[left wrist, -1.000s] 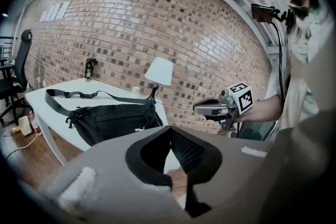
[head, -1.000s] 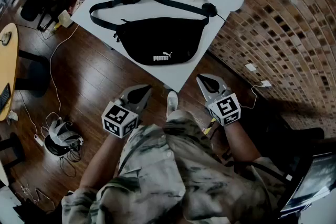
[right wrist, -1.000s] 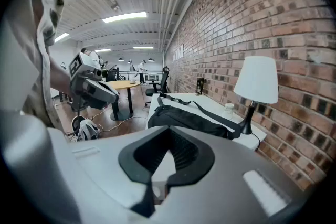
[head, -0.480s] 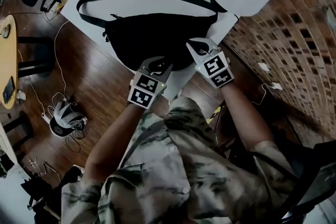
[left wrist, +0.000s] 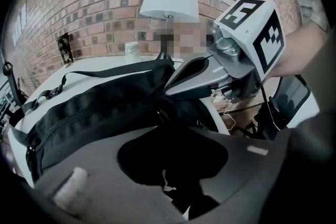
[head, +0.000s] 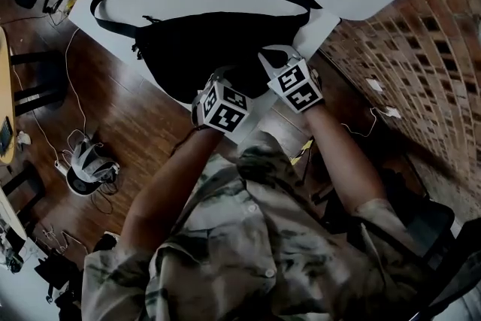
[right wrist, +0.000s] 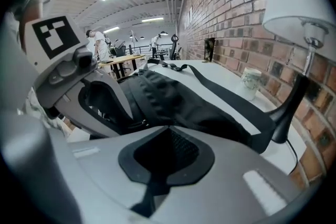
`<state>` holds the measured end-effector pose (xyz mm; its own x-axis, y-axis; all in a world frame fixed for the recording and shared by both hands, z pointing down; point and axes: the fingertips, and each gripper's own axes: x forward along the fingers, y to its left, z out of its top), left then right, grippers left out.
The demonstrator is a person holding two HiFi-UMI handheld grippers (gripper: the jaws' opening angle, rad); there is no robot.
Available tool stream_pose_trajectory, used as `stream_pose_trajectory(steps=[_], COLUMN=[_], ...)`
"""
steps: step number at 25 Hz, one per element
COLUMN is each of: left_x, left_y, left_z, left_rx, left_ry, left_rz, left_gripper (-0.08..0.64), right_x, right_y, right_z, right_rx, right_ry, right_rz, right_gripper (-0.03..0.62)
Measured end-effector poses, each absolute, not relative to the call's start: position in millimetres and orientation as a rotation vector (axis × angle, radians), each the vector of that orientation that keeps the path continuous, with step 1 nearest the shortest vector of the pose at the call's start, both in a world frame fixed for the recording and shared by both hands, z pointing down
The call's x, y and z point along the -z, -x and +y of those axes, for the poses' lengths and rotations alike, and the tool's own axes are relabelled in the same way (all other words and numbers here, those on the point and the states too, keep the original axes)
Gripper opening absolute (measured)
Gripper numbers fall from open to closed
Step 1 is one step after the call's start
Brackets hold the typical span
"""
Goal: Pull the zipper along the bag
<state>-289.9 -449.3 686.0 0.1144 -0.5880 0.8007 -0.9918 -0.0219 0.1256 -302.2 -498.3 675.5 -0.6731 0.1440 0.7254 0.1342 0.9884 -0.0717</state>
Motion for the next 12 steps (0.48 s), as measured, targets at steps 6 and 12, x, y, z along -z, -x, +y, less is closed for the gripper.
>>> stream_pose_trajectory(steps=[6,12], left_x=[-683,-673], left_y=[289,302], left_z=[-447,-443], left_rx=[-0.586,-0.513], left_ry=[-1.718,-1.736], left_rz=[-1.483,-1.466], left_gripper=[0.035,0.029], right_x=[-693,-695], right_y=[298,296], right_z=[-502,-506], right_rx=[-0.029,-0.044], right_ry=[0.15,0.126], right_rz=[-2.259,-2.24], right_gripper=[0.004,0.005])
